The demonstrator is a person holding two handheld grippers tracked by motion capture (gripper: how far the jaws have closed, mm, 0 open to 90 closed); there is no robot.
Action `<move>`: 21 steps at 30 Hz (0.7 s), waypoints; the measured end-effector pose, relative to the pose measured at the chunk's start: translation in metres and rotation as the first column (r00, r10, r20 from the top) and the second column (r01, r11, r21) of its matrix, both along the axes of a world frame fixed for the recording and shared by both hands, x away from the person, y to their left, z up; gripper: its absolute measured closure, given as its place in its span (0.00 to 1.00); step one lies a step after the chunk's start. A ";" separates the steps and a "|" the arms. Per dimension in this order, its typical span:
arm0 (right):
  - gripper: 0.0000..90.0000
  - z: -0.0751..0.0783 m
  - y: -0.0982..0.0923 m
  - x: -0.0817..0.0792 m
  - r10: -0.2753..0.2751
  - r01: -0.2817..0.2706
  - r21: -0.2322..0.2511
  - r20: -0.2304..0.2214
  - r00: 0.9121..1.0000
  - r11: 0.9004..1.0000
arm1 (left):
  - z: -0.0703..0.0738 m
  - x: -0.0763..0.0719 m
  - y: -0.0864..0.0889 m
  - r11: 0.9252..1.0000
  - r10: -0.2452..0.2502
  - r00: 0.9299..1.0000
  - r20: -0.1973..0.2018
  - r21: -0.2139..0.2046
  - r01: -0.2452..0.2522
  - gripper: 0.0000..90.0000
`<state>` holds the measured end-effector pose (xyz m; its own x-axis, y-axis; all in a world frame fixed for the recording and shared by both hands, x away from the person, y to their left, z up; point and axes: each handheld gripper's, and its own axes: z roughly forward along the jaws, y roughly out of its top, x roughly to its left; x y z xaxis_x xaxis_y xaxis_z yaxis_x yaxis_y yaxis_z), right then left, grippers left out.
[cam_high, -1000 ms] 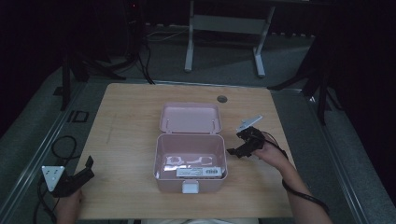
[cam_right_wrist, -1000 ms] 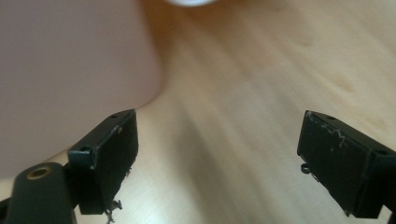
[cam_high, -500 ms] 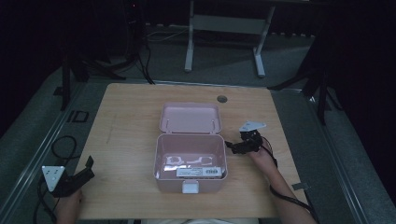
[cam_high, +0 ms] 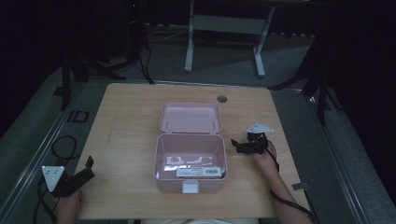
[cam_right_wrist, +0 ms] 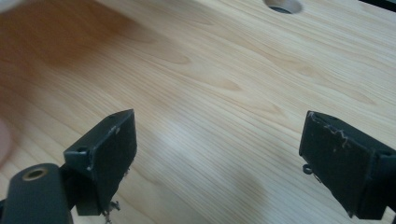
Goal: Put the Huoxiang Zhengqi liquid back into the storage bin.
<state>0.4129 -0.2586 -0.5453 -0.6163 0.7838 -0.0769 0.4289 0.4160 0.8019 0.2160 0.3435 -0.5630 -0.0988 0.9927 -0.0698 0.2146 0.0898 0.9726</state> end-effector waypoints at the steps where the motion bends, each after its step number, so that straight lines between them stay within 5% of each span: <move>1: 0.12 0.000 -0.004 0.000 -0.010 0.010 0.000 -0.003 1.000 1.000 | 0.000 0.000 0.000 1.000 0.000 1.000 0.000 0.000 0.000 0.02; 21: 0.12 -0.001 -0.076 -0.018 -0.168 0.169 0.075 -0.022 0.986 0.983 | 0.000 0.000 0.000 1.000 0.004 1.000 0.000 -0.002 -0.004 0.02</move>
<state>0.3953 -0.3342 -0.5467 -0.4756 0.8797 -0.0041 0.5006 0.2745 0.8210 0.2160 0.3435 -0.5630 -0.1027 0.9921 -0.0713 0.2144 0.0921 0.9724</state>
